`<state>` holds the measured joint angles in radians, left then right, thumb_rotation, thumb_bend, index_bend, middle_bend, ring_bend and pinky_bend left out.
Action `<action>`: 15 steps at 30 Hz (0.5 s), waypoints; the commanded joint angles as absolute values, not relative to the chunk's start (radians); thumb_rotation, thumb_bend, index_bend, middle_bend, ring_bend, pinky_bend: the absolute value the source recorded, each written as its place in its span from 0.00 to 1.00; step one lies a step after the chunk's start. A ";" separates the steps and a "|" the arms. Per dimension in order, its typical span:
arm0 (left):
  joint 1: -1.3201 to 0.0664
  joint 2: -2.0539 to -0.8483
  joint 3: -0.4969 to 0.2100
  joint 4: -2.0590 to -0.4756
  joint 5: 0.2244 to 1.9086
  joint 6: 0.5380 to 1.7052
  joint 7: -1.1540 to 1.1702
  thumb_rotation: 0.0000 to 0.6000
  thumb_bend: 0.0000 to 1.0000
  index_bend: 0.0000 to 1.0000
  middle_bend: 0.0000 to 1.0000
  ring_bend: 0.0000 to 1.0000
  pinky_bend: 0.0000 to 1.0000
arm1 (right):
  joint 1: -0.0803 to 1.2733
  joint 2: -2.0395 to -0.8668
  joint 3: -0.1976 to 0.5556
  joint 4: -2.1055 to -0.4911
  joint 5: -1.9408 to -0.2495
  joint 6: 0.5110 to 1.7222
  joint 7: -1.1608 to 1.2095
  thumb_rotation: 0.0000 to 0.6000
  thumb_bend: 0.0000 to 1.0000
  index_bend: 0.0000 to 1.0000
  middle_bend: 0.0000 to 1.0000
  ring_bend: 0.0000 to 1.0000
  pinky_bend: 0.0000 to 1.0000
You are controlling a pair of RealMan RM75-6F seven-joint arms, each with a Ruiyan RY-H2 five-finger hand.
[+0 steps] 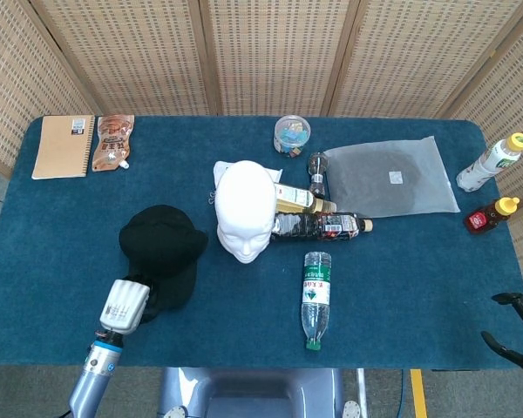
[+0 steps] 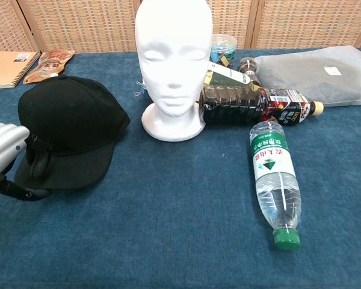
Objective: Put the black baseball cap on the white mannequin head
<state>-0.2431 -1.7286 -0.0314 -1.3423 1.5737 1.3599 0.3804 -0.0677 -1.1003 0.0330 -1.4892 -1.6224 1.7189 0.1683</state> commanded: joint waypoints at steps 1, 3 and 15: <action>-0.259 -1.723 -0.055 -1.360 1.585 1.378 0.371 1.00 0.13 0.70 0.67 0.50 0.65 | -0.069 -1.100 0.034 -1.489 -1.623 1.721 0.170 1.00 0.16 0.37 0.42 0.42 0.42; -0.272 -1.720 -0.077 -1.370 1.584 1.384 0.367 1.00 0.13 0.70 0.67 0.50 0.65 | -0.071 -1.101 0.035 -1.488 -1.622 1.724 0.169 1.00 0.16 0.37 0.42 0.42 0.42; -0.369 -1.720 -0.214 -1.391 1.500 1.338 0.355 1.00 0.13 0.70 0.67 0.50 0.65 | -0.082 -1.083 0.042 -1.513 -1.623 1.744 0.146 1.00 0.16 0.37 0.42 0.41 0.42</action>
